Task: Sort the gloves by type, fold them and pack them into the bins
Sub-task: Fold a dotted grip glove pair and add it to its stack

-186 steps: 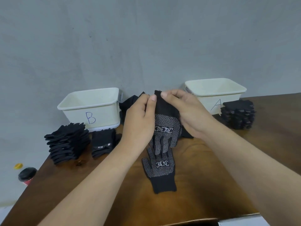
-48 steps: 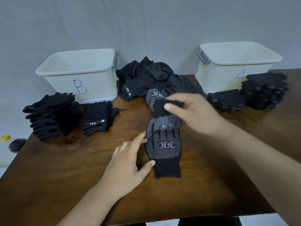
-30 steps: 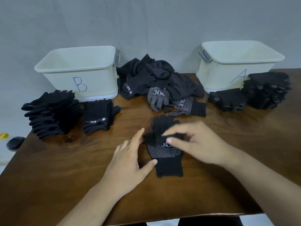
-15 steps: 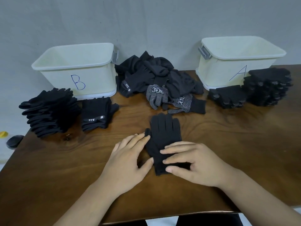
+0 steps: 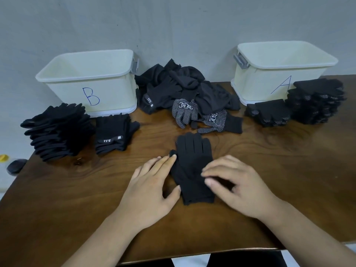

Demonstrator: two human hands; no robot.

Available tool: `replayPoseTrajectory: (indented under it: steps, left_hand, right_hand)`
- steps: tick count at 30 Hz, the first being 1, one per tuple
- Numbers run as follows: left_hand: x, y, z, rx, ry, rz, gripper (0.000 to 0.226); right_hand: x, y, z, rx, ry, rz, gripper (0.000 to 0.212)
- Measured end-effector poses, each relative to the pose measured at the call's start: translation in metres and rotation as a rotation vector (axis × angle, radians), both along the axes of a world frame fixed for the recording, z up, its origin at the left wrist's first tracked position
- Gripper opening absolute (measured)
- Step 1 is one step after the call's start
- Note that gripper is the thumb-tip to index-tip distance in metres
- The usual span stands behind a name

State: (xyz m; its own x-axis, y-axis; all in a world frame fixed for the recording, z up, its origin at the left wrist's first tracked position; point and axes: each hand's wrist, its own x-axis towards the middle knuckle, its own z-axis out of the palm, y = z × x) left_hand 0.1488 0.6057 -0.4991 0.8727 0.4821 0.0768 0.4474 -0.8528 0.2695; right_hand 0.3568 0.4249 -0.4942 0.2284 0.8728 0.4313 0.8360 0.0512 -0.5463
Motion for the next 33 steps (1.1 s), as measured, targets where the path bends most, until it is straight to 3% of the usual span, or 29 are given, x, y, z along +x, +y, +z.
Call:
replayPoseTrajectory:
  steps: [3, 5, 12, 22, 33]
  left_hand:
    - [0.000, 0.000, 0.000, 0.002, -0.001, -0.002, 0.082]
    - [-0.001, 0.000, 0.000, 0.003, -0.008, -0.002, 0.081]
    - [0.000, 0.000, 0.000, 0.006, -0.006, 0.001, 0.084]
    - [0.001, -0.001, -0.002, 0.021, -0.008, 0.005, 0.084]
    - [0.000, 0.000, -0.004, -0.039, -0.078, 0.003, 0.083]
  right_hand:
    - [0.007, 0.009, 0.003, -0.057, 0.105, -0.333, 0.014]
    - [0.011, 0.011, 0.003, -0.148, 0.181, -0.413, 0.018]
    - [-0.005, 0.013, -0.004, -0.247, 0.225, -0.438, 0.037]
    - [-0.006, 0.014, 0.000, -0.231, 0.361, -0.482, 0.029]
    - [-0.005, 0.008, -0.002, -0.188, 0.100, -0.485, 0.031]
